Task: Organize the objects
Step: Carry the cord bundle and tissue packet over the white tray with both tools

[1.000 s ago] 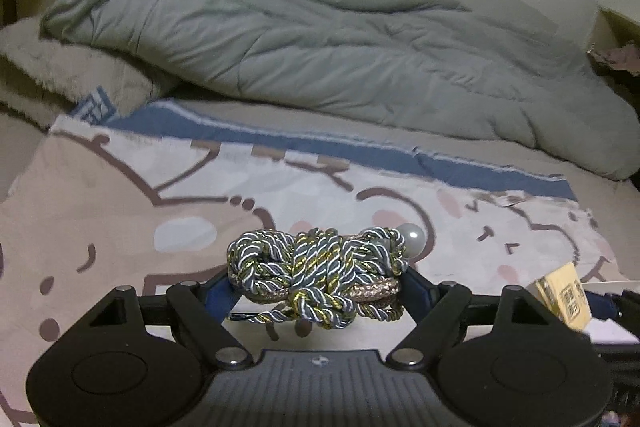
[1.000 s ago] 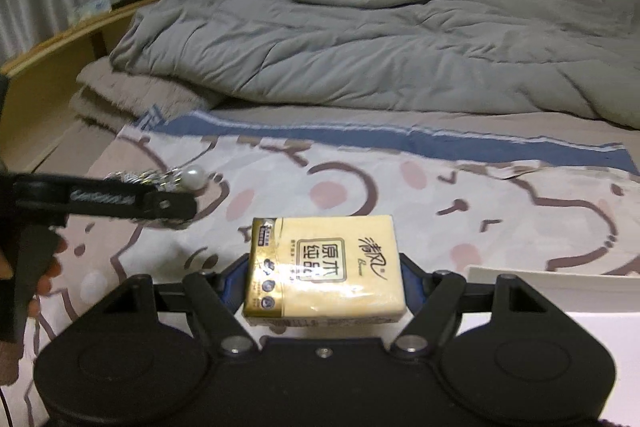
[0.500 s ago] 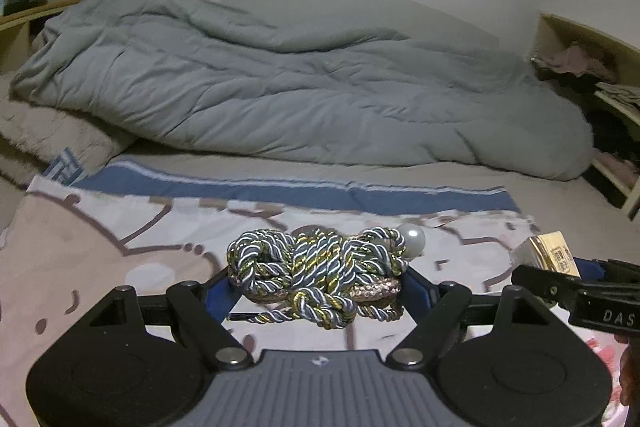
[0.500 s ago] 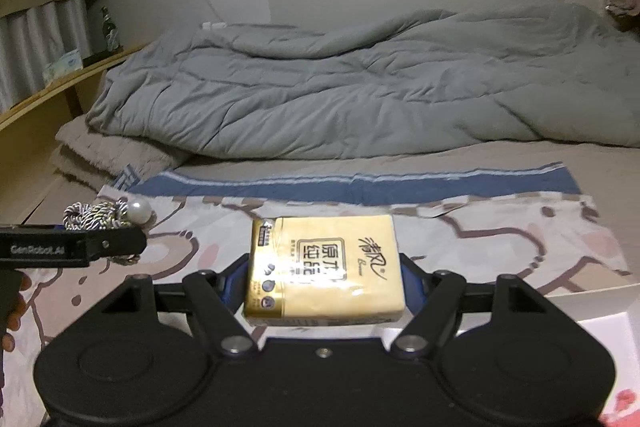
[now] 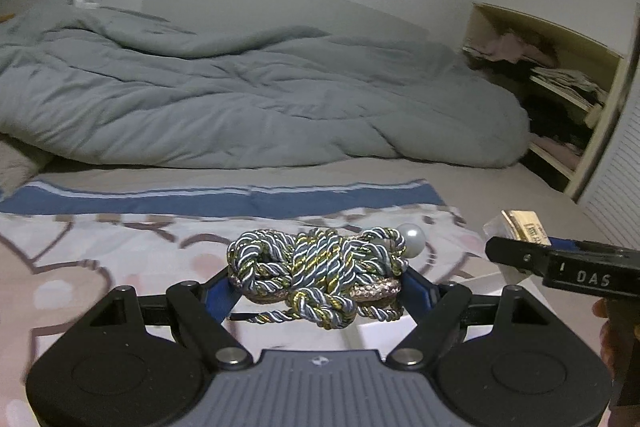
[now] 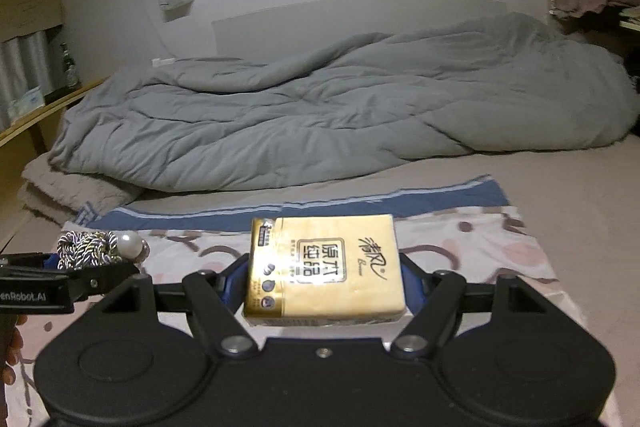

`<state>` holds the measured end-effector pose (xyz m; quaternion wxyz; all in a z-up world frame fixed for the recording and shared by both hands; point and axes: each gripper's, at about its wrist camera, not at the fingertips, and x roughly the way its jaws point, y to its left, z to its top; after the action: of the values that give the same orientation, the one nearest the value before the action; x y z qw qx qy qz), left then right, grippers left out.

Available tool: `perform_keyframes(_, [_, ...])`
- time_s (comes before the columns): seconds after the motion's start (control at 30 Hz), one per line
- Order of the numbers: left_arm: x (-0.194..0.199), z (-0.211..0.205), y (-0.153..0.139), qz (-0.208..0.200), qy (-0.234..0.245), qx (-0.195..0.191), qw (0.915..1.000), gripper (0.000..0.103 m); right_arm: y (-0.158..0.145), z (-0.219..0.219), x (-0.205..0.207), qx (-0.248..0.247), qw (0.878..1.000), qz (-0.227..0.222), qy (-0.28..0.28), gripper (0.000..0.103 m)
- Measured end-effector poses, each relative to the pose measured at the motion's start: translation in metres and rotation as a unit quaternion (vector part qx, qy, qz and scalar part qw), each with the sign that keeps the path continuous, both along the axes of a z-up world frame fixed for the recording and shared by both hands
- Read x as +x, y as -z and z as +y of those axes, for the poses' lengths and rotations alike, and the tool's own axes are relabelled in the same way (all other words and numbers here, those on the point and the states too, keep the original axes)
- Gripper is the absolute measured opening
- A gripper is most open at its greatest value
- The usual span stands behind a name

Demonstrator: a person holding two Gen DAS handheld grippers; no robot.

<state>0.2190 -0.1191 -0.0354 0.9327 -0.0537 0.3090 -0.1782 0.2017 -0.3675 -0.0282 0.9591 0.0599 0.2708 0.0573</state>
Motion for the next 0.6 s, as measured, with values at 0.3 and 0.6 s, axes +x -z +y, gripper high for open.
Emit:
perform_keyframes(0.3, [0.01,-0.063,-0.001,0.013,0.063,-0.008,0.9979,0.082,0.01,-0.062,-0.005,-0.001,0.998,0.008,0.063,0.074])
perform_keyframes(0.6, [0.019,-0.122,0.023,0.04,0.127,-0.004,0.9911,0.082,0.029,-0.11,-0.008,0.006,0.993,0.027,0.112,0.074])
